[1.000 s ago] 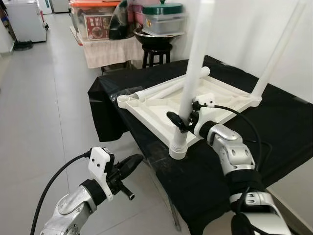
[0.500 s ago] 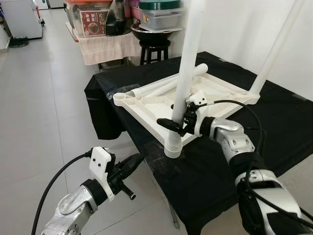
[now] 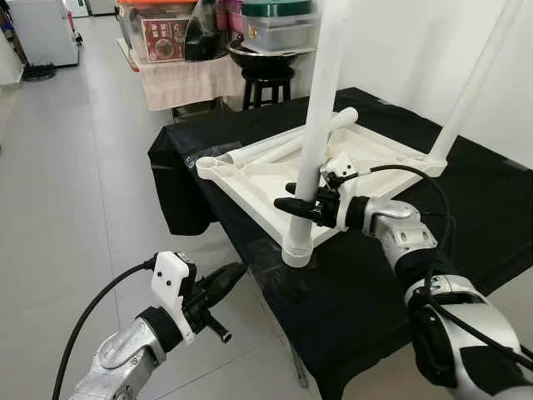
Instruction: Building children table
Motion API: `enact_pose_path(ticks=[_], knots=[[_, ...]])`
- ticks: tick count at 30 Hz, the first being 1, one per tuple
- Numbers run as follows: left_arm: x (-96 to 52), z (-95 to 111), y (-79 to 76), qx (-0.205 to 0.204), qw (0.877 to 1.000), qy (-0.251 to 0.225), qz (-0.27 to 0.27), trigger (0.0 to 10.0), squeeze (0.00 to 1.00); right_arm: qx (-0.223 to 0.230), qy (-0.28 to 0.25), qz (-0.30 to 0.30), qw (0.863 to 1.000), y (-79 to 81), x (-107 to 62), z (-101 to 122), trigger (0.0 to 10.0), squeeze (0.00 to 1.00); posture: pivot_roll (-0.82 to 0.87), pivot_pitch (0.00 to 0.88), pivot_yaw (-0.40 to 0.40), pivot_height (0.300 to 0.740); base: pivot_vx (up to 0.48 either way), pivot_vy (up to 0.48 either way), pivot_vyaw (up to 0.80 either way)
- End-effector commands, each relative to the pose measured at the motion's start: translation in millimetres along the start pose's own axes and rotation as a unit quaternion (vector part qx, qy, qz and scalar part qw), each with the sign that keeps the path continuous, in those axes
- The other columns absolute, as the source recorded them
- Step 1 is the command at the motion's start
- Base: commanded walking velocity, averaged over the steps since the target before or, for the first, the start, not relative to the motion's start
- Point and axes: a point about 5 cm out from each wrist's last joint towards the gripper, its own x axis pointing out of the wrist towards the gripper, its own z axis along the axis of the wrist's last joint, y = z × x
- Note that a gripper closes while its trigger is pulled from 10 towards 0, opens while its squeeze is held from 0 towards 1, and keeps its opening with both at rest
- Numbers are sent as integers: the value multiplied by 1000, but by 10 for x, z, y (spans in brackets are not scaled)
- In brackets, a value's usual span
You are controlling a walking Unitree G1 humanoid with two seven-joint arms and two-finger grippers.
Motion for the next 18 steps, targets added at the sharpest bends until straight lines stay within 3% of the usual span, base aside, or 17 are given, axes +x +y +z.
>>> enact_pose_path(ticks=[1,5,7,10,11,12,13,14,15,17,18], knots=[[-19,-9,-15,1,1000,9,-3,10000,0,-3,-1,-4,1000,12,40,-8,0,0,35,23,-31,740,0,0,0],[-16,-16,-13,0,1000,9,-3,10000,0,-11,7,-76,997,-40,31,-41,0,0,20,15,-33,740,0,0,0],[-15,-22,-7,-1,1000,9,-3,10000,0,6,11,-175,985,-28,70,-122,0,0,11,6,-42,740,0,0,0],[-16,-24,-5,-1,1000,9,-3,10000,0,8,15,-220,975,-14,79,-159,0,0,11,6,-42,740,0,0,0],[-11,-25,22,-4,1000,6,-1,10000,0,127,-22,-393,911,203,139,-334,0,0,-21,0,-32,740,0,0,0],[-11,-25,22,-4,1000,6,-1,10000,0,127,-22,-393,911,203,139,-334,0,0,-21,0,-32,740,0,0,0],[-2,-28,30,-5,1000,5,-1,10000,0,147,-15,-400,905,401,201,-438,0,0,-14,0,-31,740,0,0,0],[6,-33,40,-3,1000,6,-1,10000,0,117,-14,-385,915,487,270,-413,0,0,-13,0,-28,740,0,0,0],[14,-38,47,-2,1000,7,0,10000,0,90,-10,-364,927,496,317,-397,0,0,-20,0,-23,740,0,0,0],[14,-38,47,-2,1000,7,0,10000,0,90,-10,-364,927,496,317,-397,0,0,-20,0,-23,740,0,0,0],[31,-43,51,-1,1000,6,-1,10000,0,81,0,-365,928,404,318,-409,0,0,-13,0,-46,740,0,0,0]])
